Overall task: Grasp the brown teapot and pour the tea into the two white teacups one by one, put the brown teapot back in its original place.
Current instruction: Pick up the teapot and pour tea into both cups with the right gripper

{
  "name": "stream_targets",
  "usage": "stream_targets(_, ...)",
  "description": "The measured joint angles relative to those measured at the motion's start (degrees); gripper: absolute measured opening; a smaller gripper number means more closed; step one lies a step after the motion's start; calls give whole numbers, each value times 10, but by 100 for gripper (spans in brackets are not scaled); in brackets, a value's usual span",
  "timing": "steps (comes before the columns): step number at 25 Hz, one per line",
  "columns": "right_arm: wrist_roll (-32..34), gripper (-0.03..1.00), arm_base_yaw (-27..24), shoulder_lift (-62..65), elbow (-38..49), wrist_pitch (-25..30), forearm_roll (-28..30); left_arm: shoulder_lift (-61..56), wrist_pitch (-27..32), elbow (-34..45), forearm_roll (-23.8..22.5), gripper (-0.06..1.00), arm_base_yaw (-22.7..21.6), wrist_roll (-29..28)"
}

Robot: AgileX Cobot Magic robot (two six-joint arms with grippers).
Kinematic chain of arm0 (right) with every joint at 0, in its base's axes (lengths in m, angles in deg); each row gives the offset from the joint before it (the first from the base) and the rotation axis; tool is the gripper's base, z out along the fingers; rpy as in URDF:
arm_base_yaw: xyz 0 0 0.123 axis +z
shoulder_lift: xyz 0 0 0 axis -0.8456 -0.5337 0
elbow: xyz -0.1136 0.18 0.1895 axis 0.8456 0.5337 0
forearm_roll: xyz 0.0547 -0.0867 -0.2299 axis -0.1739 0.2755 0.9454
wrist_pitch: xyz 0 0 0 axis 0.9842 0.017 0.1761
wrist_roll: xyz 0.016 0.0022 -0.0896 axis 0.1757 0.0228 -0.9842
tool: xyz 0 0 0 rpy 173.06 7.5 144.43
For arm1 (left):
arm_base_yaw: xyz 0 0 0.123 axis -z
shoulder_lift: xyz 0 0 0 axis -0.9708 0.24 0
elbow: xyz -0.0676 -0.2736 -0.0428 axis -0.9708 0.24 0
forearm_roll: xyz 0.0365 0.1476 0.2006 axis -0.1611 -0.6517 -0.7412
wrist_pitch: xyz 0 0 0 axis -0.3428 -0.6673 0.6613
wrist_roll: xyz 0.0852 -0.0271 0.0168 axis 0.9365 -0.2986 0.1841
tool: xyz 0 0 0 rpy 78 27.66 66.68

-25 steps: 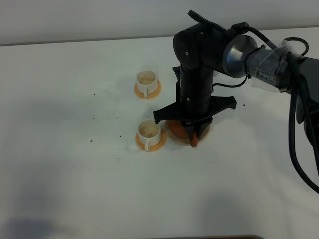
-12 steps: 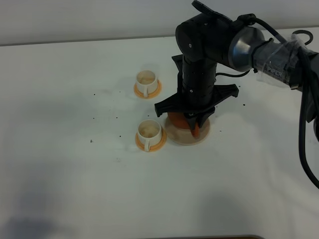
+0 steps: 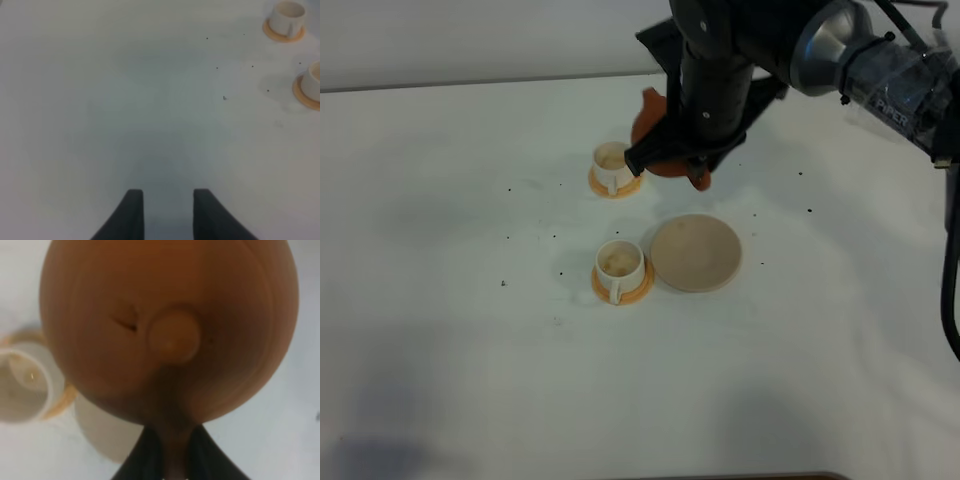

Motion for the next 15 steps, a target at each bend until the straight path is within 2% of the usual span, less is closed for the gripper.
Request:
stream_targets(5,-69,9,0,-49,-61,1,20,0,0,0,0,24,0,0)
stream_targets(9,-114,9,3,-83,-103,1,58,0,0,0,0,24,0,0)
stream_targets(15,-157,9,9,-109,-118,2,105,0,0,0,0,24,0,0)
